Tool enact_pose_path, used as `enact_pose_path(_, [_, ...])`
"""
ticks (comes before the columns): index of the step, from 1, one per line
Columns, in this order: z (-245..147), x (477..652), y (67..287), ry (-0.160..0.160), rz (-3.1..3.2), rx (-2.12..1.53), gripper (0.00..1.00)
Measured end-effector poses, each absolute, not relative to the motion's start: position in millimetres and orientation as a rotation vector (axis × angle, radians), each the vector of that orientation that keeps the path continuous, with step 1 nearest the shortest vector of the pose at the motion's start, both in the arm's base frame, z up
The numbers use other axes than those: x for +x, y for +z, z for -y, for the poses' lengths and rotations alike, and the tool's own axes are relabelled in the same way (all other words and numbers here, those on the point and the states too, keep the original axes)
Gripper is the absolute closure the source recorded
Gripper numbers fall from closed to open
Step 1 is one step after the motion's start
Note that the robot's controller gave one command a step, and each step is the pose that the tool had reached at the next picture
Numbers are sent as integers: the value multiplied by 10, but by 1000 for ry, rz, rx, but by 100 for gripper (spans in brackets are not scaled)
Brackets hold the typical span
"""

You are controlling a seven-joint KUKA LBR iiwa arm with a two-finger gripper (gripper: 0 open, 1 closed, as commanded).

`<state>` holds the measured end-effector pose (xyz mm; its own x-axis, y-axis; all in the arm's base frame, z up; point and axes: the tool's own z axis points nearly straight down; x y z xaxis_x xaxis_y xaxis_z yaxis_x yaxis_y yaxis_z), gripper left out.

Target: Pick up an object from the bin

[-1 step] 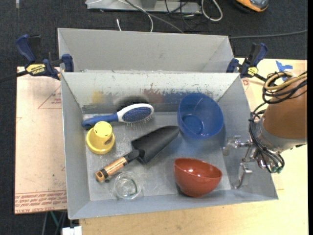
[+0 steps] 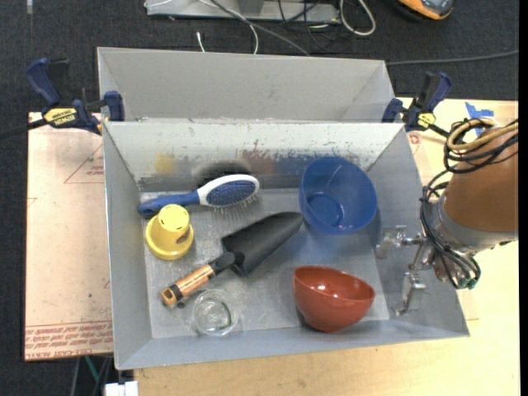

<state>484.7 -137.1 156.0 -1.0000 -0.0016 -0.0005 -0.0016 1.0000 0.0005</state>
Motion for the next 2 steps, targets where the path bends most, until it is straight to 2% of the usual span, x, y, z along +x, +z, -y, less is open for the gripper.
enact_pose_path(1, [632,4863,724,1,-3120,-180,0])
enact_pose_path(2, [650,4838,1249,-6,-3117,-294,0])
